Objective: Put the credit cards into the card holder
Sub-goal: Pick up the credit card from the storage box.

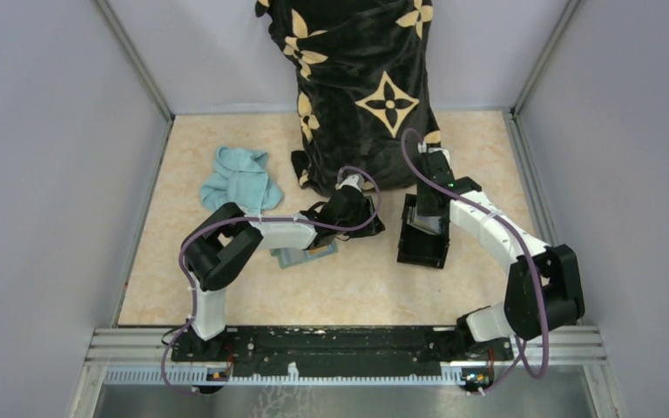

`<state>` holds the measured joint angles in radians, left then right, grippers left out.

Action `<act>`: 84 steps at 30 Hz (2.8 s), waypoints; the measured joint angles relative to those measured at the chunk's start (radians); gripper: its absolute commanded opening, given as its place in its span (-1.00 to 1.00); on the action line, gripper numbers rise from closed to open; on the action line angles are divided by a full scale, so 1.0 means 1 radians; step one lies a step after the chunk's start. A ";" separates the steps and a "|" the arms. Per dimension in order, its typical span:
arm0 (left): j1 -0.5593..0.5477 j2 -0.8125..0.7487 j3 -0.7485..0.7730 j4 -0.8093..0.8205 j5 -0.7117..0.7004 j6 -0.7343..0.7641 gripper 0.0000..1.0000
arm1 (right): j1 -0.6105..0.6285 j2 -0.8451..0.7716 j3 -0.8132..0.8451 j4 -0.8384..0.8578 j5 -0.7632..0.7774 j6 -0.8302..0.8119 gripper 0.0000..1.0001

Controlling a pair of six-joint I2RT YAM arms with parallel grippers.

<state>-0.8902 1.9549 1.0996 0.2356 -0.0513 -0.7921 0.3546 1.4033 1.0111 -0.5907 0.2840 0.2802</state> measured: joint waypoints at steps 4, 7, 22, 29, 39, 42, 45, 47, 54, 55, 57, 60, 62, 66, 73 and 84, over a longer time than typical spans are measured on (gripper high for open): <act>0.000 0.000 -0.004 0.013 0.004 0.000 0.01 | 0.000 -0.013 0.000 -0.017 0.024 0.000 -0.56; 0.000 0.000 -0.008 0.021 0.008 0.000 0.01 | 0.000 -0.023 0.000 -0.031 0.040 0.001 -0.56; 0.000 -0.002 -0.039 0.045 0.016 -0.001 0.01 | -0.005 -0.027 -0.002 -0.082 0.093 0.005 -0.73; 0.003 -0.034 -0.074 0.050 0.015 -0.001 0.06 | -0.009 -0.027 -0.014 -0.074 0.093 0.012 -0.97; 0.014 -0.171 -0.117 0.035 0.005 0.010 0.20 | -0.006 -0.045 0.007 -0.101 0.108 0.008 -1.00; 0.017 -0.252 -0.141 0.026 -0.005 0.029 0.23 | 0.015 -0.063 0.048 -0.119 0.109 0.008 -1.00; 0.019 -0.346 -0.182 0.026 -0.017 0.061 0.27 | 0.053 -0.093 0.099 -0.135 0.109 0.006 -1.00; 0.023 -0.408 -0.213 0.030 -0.019 0.089 0.32 | 0.078 -0.122 0.131 -0.140 0.098 0.000 -1.00; 0.053 -0.611 -0.360 0.081 0.052 0.215 0.53 | 0.104 -0.244 0.176 -0.142 -0.117 -0.008 -1.00; 0.059 -0.643 -0.388 0.089 0.085 0.237 0.56 | 0.105 -0.253 0.176 -0.143 -0.163 -0.011 -1.00; 0.072 -0.674 -0.410 0.094 0.124 0.260 0.64 | 0.109 -0.264 0.174 -0.140 -0.248 -0.016 -1.00; 0.092 -0.740 -0.446 0.101 0.196 0.294 0.79 | 0.119 -0.283 0.146 -0.119 -0.378 -0.018 -1.00; 0.101 -0.782 -0.462 0.106 0.235 0.310 0.83 | 0.124 -0.306 0.106 -0.105 -0.460 -0.017 -1.00; 0.113 -0.848 -0.480 0.115 0.310 0.328 0.85 | 0.133 -0.339 0.039 -0.082 -0.599 -0.010 -1.00; 0.142 -0.869 -0.483 0.119 0.466 0.341 0.86 | 0.168 -0.344 -0.025 -0.014 -0.805 0.028 -1.00; 0.241 -0.859 -0.506 0.121 0.673 0.321 0.82 | 0.200 -0.349 -0.071 0.094 -0.998 0.089 -1.00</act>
<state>-0.6495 1.0958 0.5938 0.3569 0.6220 -0.4713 0.5545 1.0542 0.9398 -0.4969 -0.7143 0.3695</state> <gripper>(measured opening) 0.921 0.008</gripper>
